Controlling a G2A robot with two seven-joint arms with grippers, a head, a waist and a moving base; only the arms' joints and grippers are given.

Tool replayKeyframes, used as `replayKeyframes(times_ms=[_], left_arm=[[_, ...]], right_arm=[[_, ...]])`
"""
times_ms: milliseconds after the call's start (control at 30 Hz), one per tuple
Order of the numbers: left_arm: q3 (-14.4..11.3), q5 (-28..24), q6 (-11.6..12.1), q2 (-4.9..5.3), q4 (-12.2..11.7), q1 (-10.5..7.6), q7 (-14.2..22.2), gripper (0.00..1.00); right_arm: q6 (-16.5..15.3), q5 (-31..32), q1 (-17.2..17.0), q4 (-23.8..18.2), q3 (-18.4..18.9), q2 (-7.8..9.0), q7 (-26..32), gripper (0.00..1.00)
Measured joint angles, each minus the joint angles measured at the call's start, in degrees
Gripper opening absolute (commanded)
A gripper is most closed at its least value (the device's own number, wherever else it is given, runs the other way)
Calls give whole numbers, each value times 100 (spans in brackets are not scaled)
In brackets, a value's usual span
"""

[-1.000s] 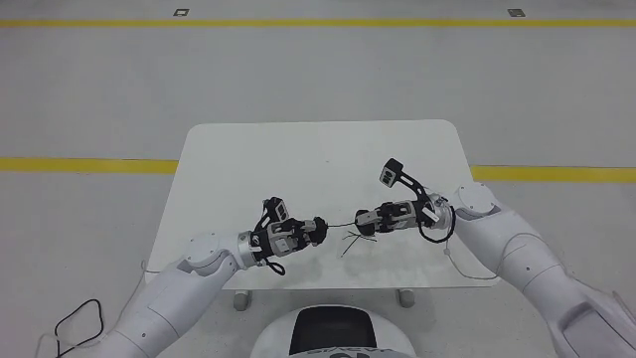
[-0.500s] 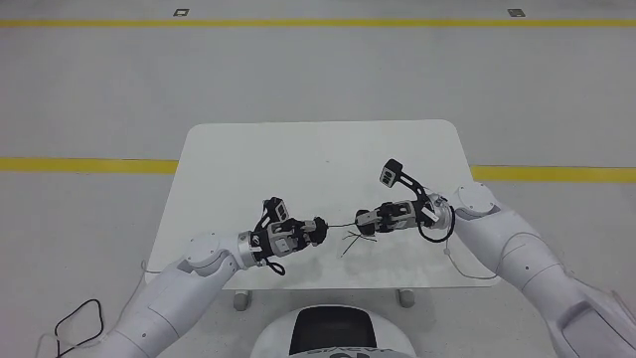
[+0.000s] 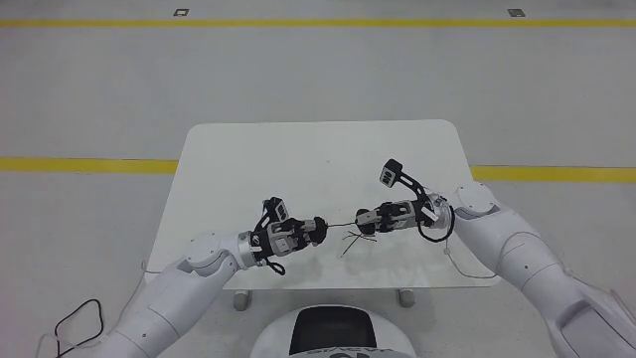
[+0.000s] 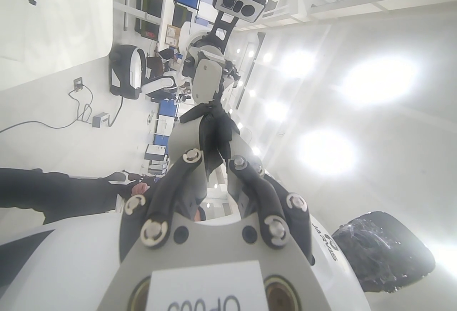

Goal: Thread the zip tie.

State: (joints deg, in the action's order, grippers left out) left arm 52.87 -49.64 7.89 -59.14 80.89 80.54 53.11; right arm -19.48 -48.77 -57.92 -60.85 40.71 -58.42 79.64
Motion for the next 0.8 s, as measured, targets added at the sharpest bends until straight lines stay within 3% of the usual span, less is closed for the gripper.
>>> replayKeyframes(times_ms=[300,500,700,800], left_arm=[[-33,44,107,-18,81,22,-29,100],[-140,209,337,-65,131,2,-315,100],[-138,209,341,-66,130,3,-320,100],[-170,360,429,-79,203,4,-506,100]], right_arm=[[0,-137,-28,-90,-29,5,0,0],[0,-176,34,-94,-150,-6,0,0],[1,-174,31,-95,-147,-5,-1,0],[76,-65,-42,-206,-135,-16,-227,0]])
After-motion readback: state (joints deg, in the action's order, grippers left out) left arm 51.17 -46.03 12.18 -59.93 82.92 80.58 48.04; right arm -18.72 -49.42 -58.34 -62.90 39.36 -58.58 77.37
